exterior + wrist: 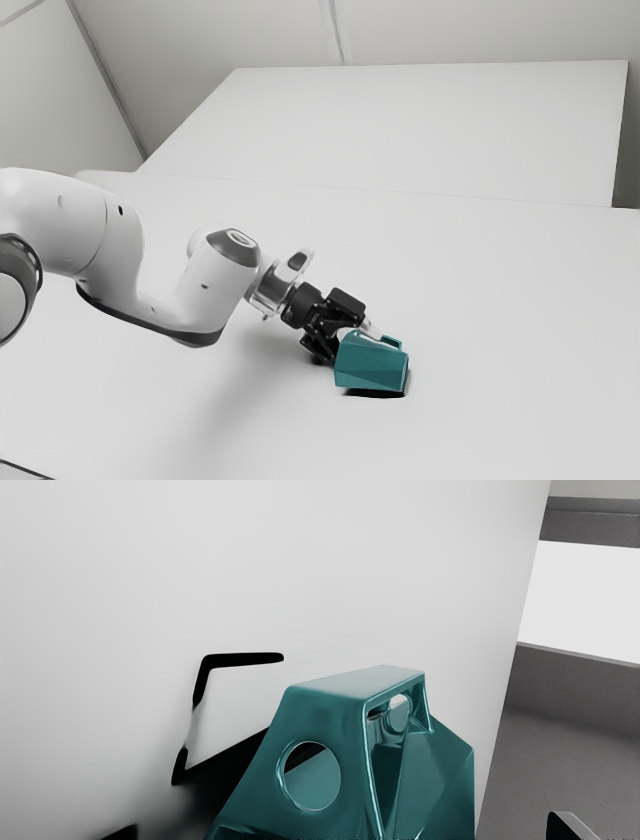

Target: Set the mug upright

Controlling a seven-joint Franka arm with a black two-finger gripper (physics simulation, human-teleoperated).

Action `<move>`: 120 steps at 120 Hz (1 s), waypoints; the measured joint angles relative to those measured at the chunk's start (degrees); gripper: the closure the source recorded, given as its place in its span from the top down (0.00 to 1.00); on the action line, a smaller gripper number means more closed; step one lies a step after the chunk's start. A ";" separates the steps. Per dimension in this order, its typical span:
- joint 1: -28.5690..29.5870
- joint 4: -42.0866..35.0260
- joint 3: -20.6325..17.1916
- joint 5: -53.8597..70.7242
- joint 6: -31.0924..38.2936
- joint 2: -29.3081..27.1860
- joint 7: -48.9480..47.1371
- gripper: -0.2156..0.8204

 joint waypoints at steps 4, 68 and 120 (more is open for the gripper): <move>0.00 -0.13 0.00 -0.09 -0.04 0.00 0.23 0.72; -0.18 -0.63 -0.03 -2.13 -0.50 -0.18 2.85 0.31; -0.28 -0.52 -0.46 -2.80 -0.40 -1.29 3.57 0.12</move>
